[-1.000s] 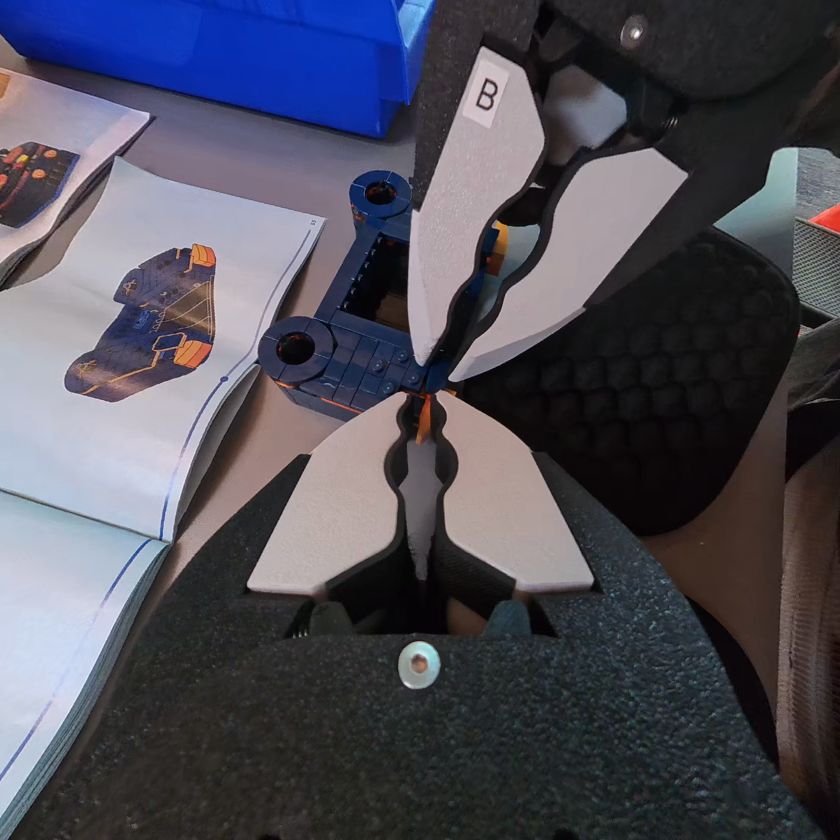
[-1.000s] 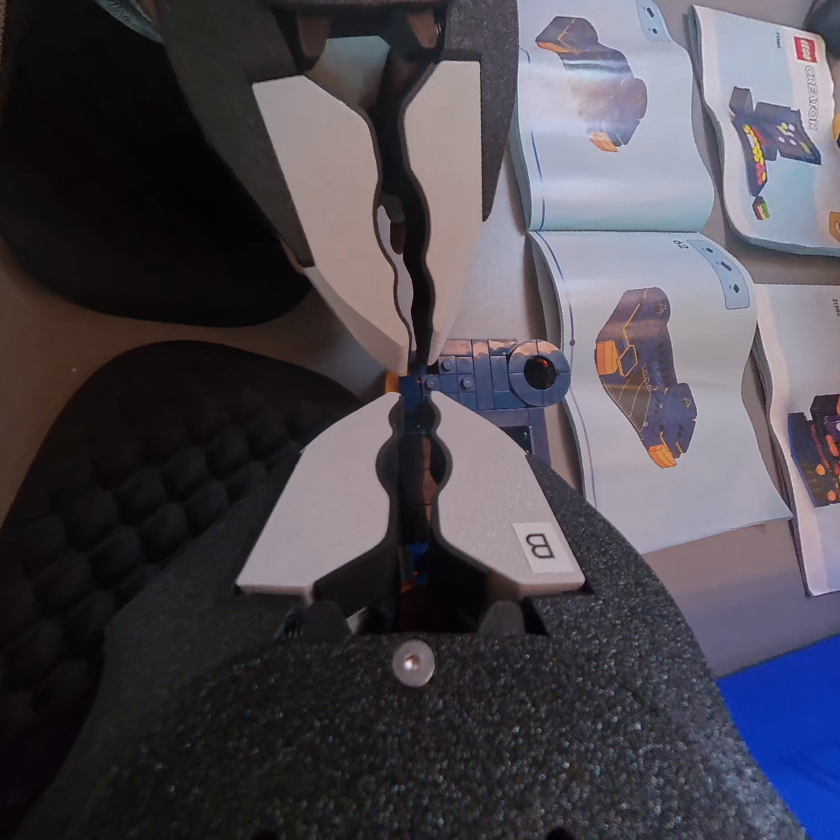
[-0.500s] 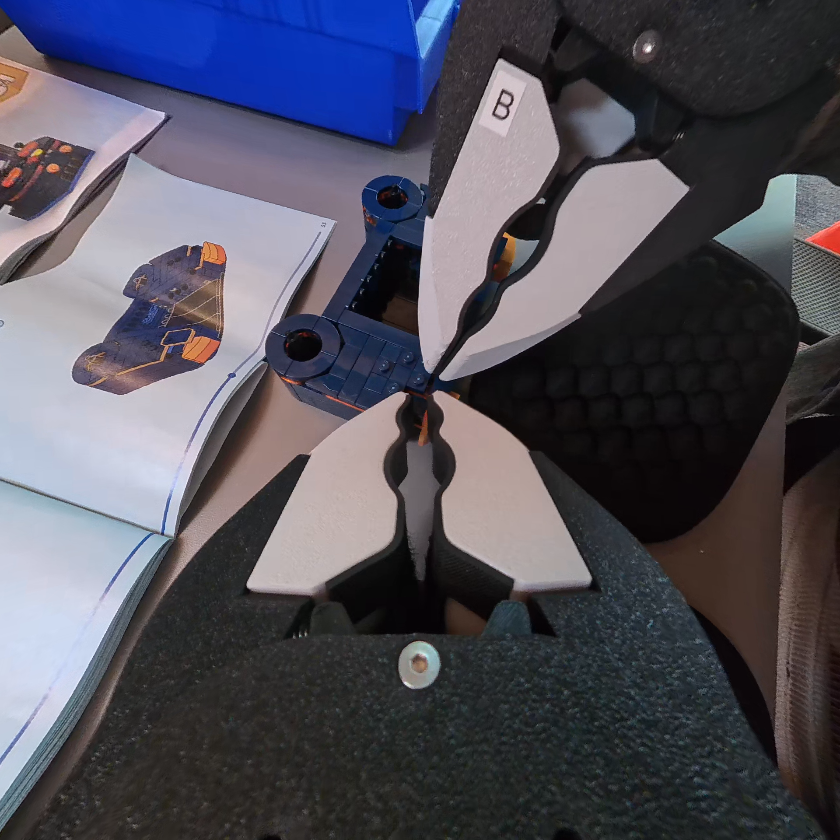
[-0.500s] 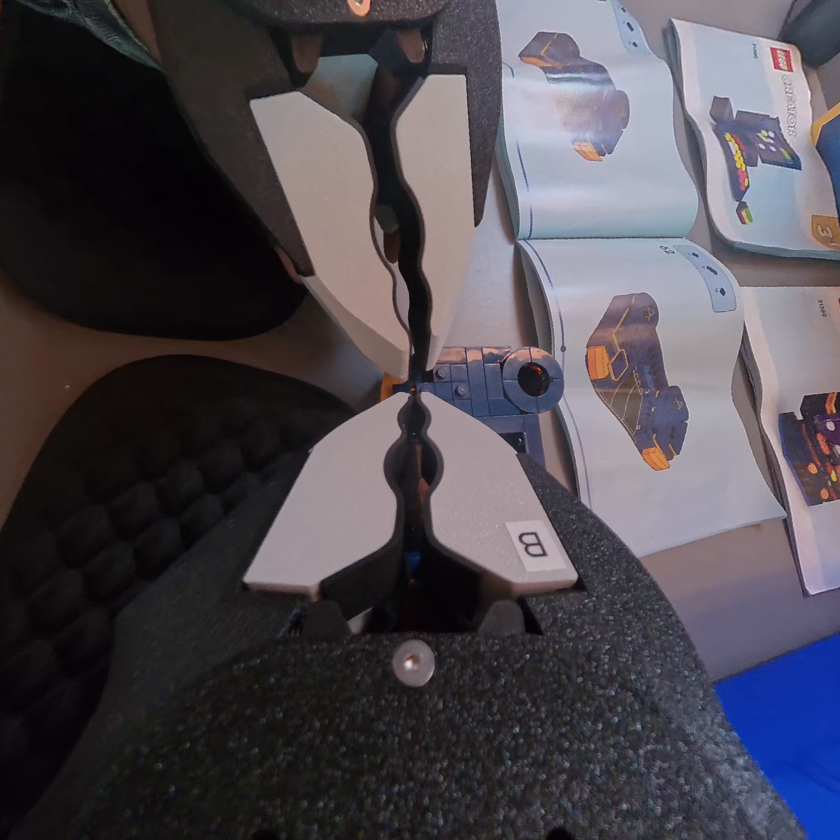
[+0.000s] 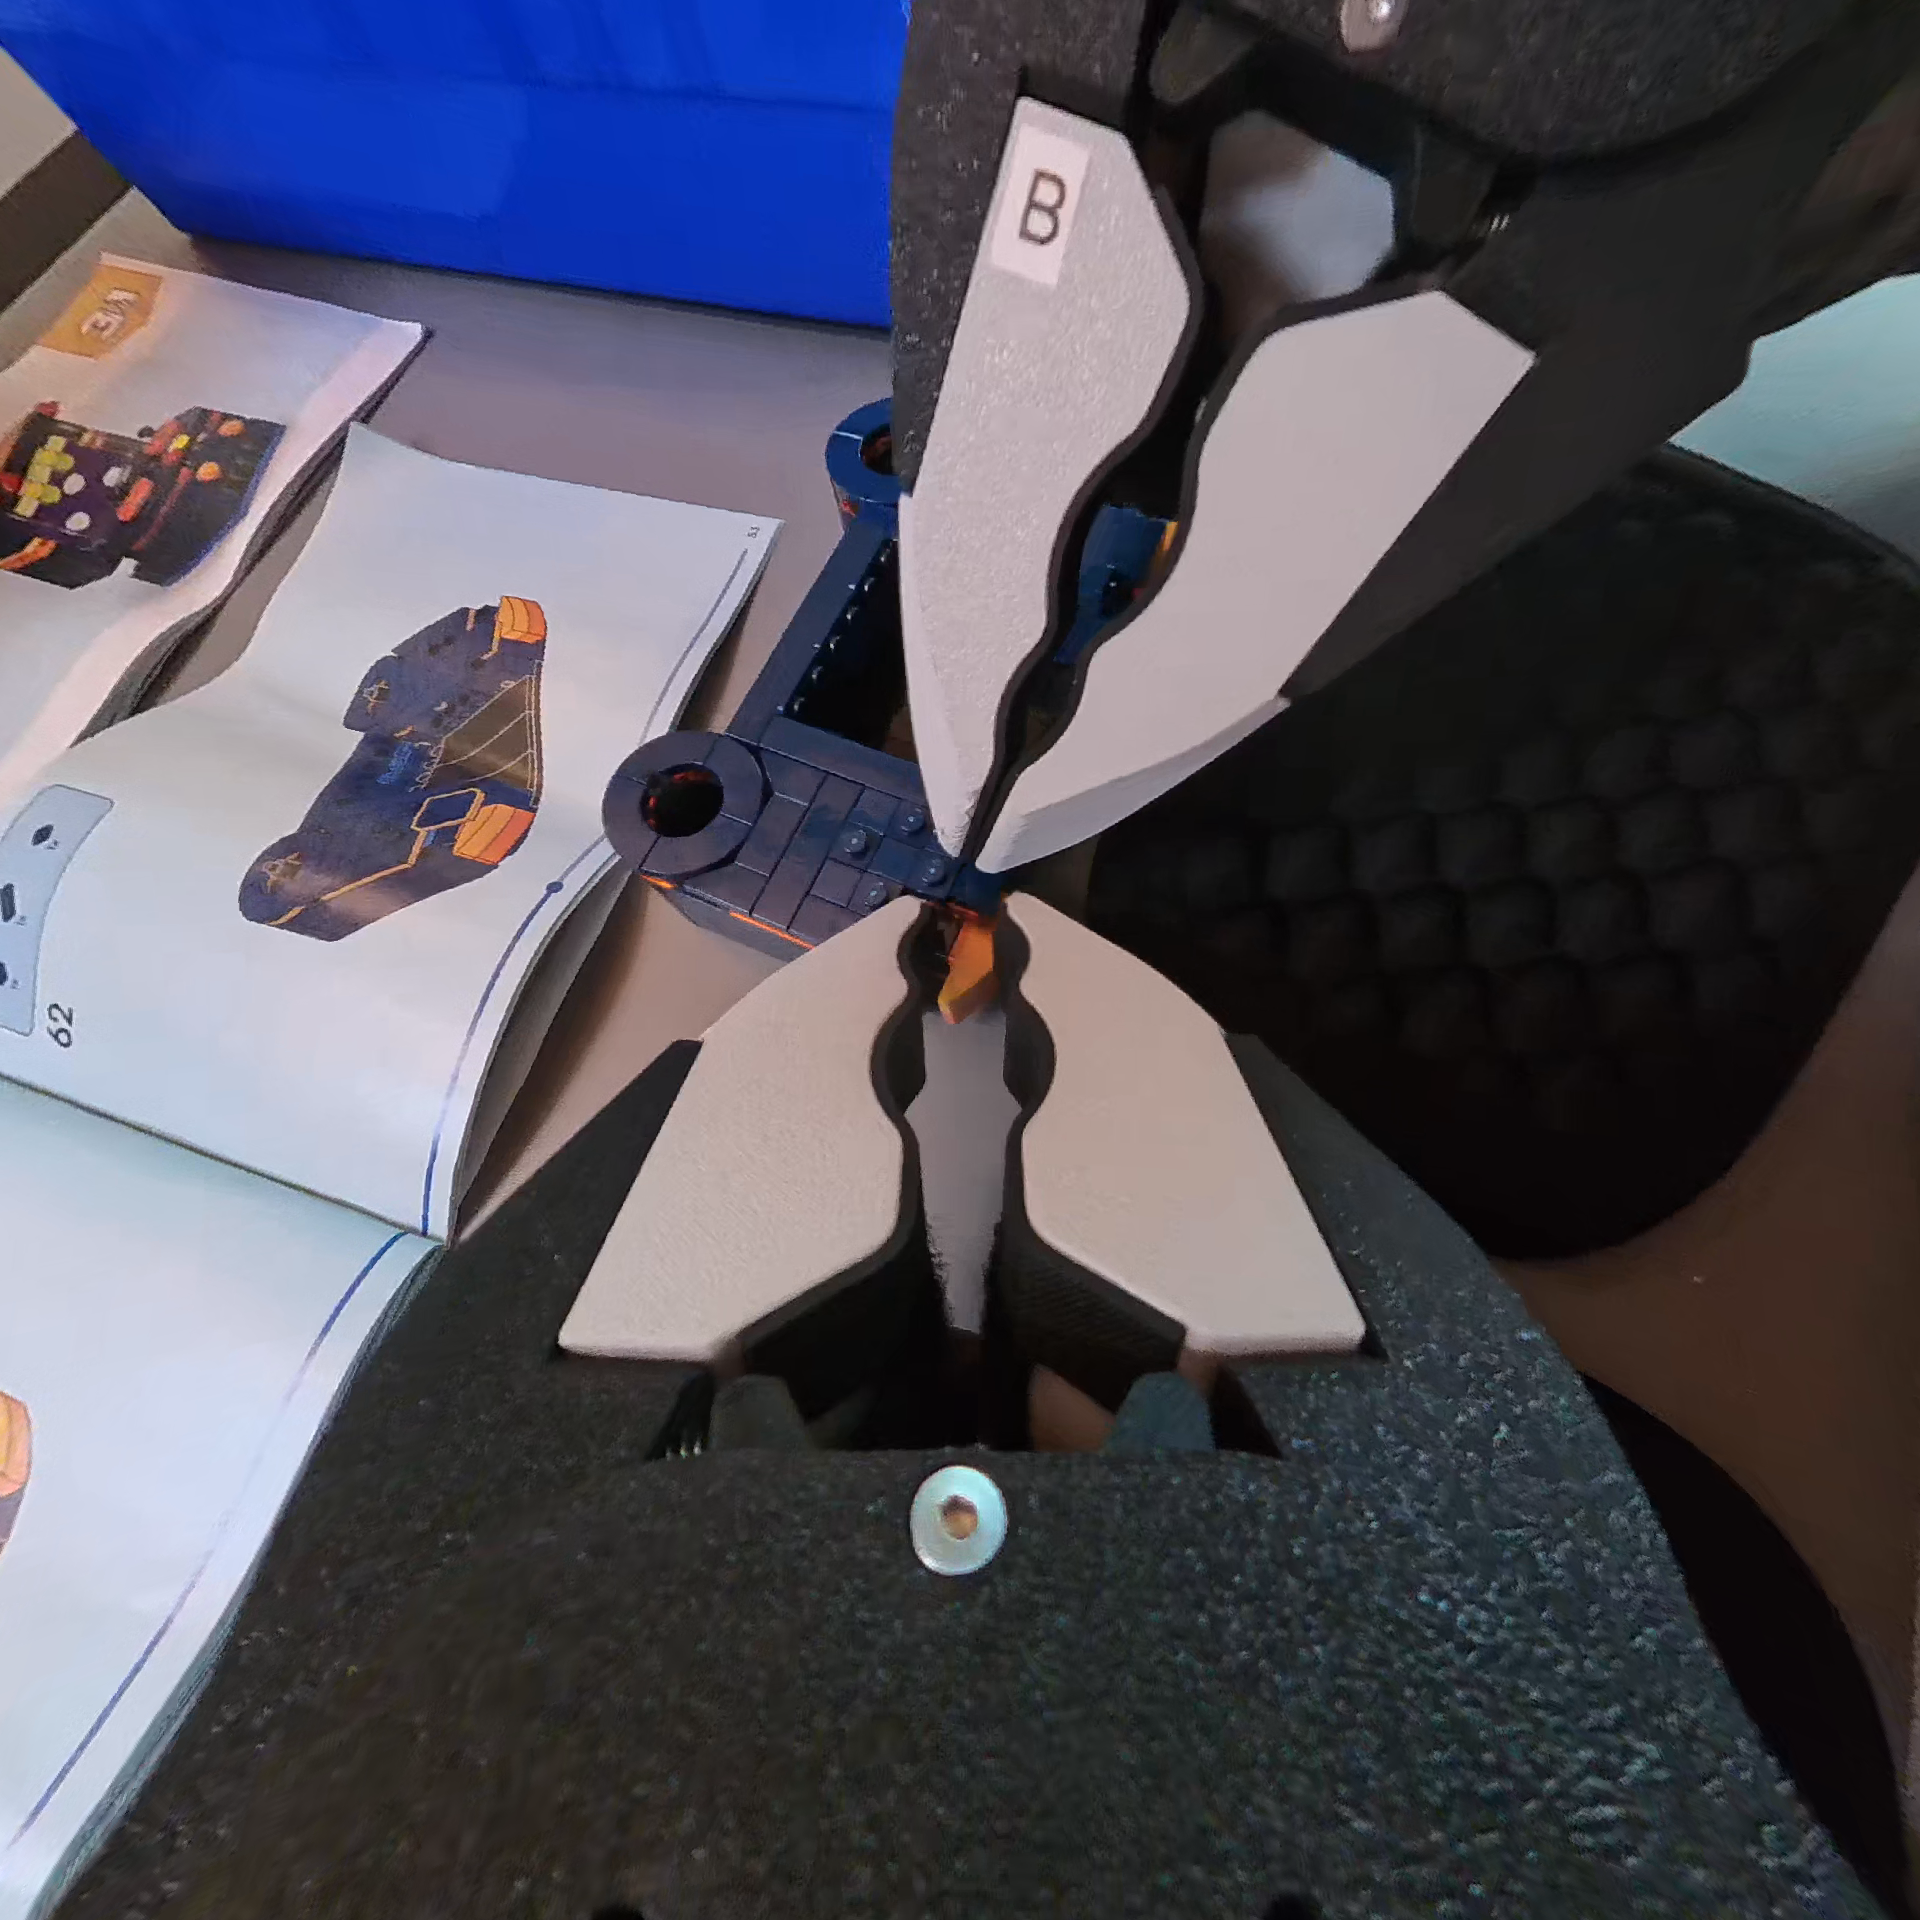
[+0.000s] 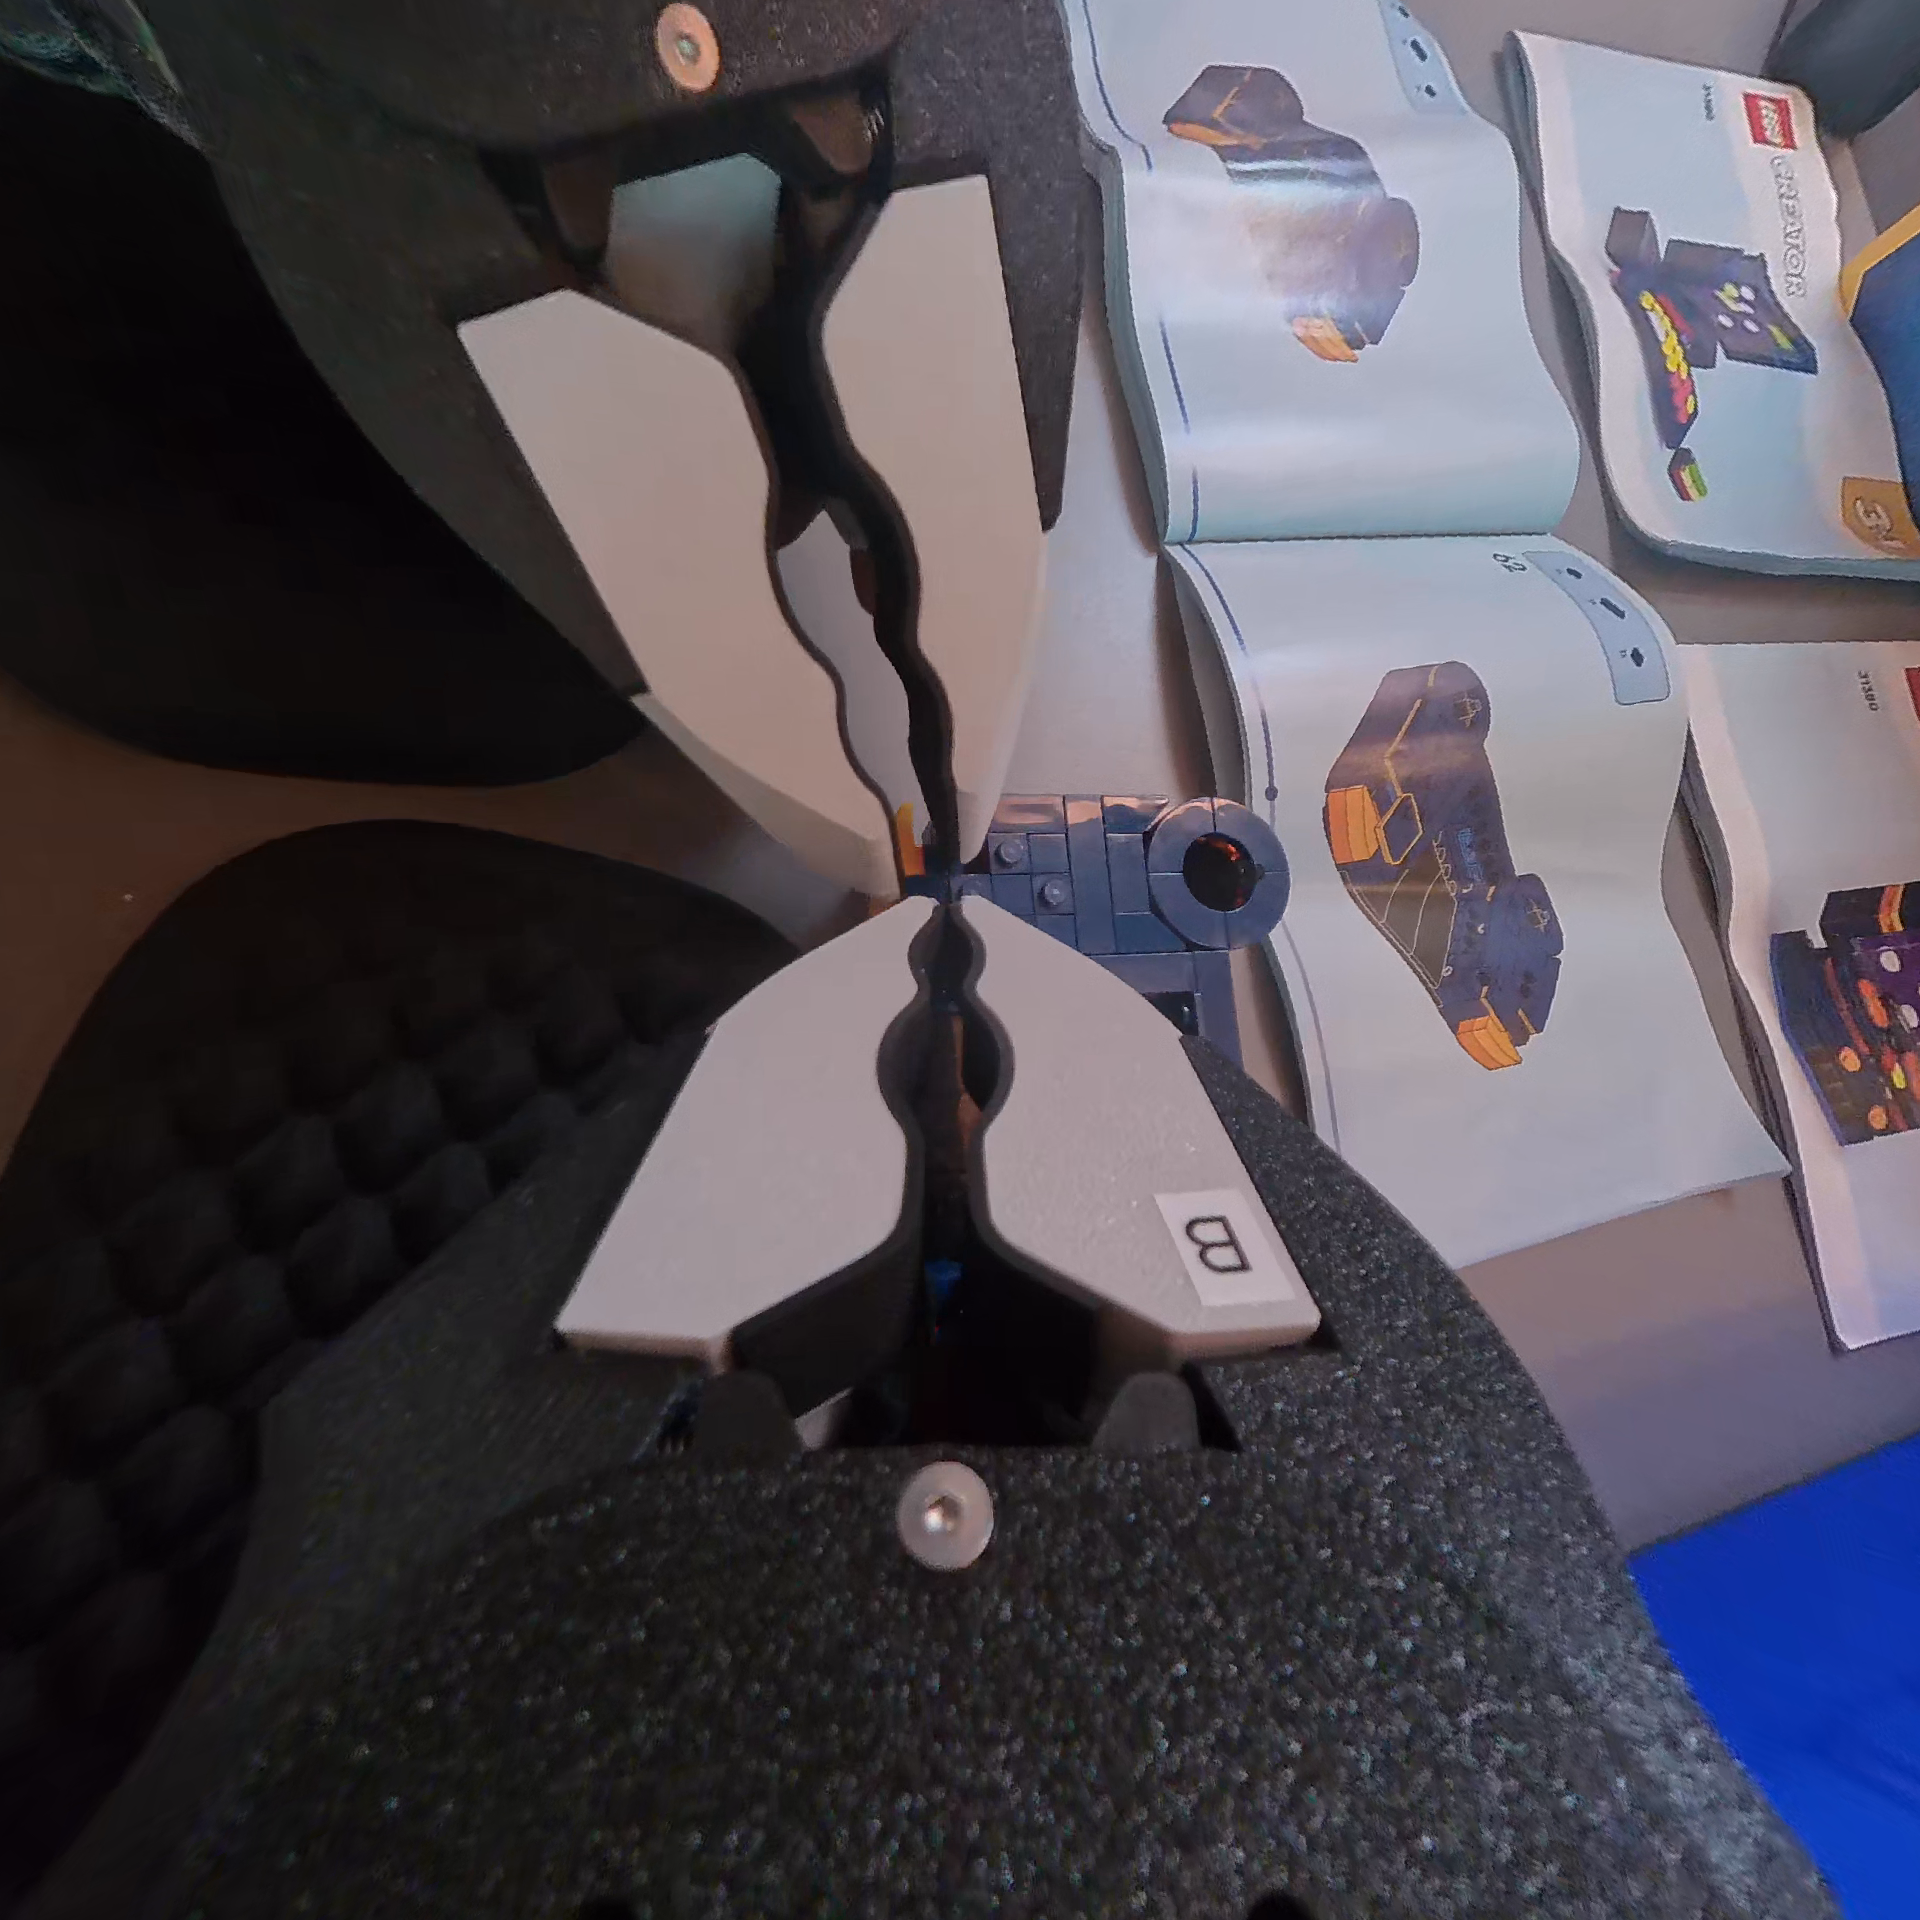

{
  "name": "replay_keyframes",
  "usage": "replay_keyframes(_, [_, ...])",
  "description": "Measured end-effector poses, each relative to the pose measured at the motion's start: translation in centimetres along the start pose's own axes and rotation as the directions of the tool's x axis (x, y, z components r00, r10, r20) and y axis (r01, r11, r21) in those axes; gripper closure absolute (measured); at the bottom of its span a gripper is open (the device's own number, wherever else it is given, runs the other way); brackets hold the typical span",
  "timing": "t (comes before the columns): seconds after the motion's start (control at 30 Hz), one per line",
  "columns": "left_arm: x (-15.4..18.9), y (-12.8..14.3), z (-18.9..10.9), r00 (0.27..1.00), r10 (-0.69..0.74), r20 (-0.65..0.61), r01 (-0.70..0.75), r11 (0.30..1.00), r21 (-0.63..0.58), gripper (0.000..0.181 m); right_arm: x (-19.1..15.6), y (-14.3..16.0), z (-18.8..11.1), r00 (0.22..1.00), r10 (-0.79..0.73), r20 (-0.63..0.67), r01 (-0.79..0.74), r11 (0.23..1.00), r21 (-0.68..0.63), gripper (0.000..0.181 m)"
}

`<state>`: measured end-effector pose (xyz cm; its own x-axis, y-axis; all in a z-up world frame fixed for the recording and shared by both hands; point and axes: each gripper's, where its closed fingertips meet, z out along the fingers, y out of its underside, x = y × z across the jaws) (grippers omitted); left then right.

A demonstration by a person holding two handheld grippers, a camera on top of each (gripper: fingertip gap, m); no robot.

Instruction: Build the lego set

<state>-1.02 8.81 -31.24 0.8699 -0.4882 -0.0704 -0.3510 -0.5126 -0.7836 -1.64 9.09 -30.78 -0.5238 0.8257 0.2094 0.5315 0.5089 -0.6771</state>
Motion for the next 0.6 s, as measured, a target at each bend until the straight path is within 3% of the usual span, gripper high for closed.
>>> replay_keyframes(0.17, [-0.1,0.0,0.0,1.000,-0.009,0.006,0.009,1.000,0.001,0.173,0.3,-0.1,-0.1,1.000,0.013,0.006,-0.013,1.000,-0.003,0.180])
replay_keyframes(0.33, [-0.2,0.1,0.0,1.000,-0.022,0.000,0.022,1.000,-0.002,0.173,1.5,-0.3,-0.7,0.985,0.164,0.060,-0.165,0.986,0.021,0.180])
replay_keyframes(0.6, [-0.1,0.1,0.1,0.999,-0.036,-0.009,0.036,0.999,-0.002,0.173,0.1,-0.3,0.0,0.991,0.045,0.128,-0.046,0.999,0.010,0.181])
